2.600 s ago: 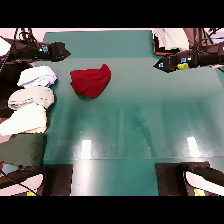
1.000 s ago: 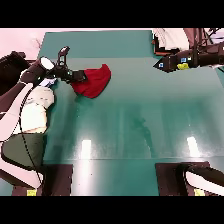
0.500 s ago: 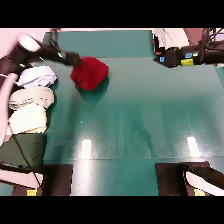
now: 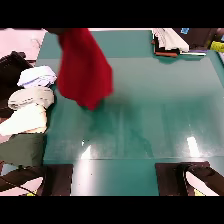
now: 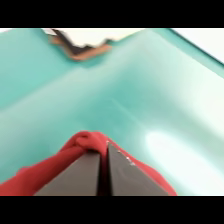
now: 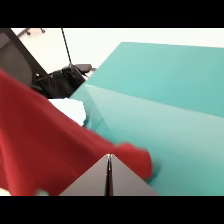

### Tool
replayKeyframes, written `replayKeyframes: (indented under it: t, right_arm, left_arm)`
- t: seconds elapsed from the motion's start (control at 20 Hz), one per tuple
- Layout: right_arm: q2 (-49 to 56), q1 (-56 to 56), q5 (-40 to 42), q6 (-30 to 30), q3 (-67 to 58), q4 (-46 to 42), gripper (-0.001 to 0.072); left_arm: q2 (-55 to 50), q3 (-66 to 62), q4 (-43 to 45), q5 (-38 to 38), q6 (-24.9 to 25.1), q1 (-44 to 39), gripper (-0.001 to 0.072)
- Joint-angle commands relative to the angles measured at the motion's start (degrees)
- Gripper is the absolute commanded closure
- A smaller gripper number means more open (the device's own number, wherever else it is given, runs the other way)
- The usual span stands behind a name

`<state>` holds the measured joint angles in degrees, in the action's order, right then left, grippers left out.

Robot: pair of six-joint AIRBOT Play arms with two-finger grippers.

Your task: Fold the shirts.

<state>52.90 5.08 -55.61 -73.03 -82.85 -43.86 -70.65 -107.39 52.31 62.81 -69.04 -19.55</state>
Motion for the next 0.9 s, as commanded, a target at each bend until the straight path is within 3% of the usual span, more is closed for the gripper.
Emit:
replayKeyframes:
  t: [0.0, 0.05, 0.1, 0.15, 0.35, 0.5, 0.85]
  right_arm:
    - [-0.7, 0.0, 0.0, 0.0, 0.0, 0.3, 0.0693]
    - [-0.7, 0.0, 0.0, 0.0, 0.0, 0.3, 0.0693]
    - [-0.7, 0.0, 0.2, 0.0, 0.0, 0.3, 0.0693]
    - [-0.7, -0.1, 0.1, 0.0, 0.0, 0.3, 0.0693]
    - [-0.7, 0.0, -0.1, 0.0, 0.0, 0.3, 0.0693]
    - [-0.7, 0.0, -0.1, 0.0, 0.0, 0.3, 0.0693]
    - [-0.7, 0.0, -0.7, 0.0, 0.0, 0.3, 0.0693]
  left_arm:
    - [-3.3, 1.9, 0.4, -2.7, 0.2, -10.7, 0.0683]
    - [-5.7, 1.9, 0.5, -3.8, 1.0, -12.9, 0.0613]
    - [-7.4, 1.9, 0.5, -5.0, 1.6, -13.9, 0.0285]
    - [-8.6, 1.9, 1.1, -6.4, 0.8, -13.7, 0.0112]
    - [-9.3, 2.2, 11.7, -7.5, -7.6, -3.3, 0.0113]
    - [-11.8, 6.5, 11.3, -5.6, -13.1, 6.1, 0.0113]
    - [-28.1, 19.1, 5.2, -4.9, -13.4, 9.2, 0.0113]
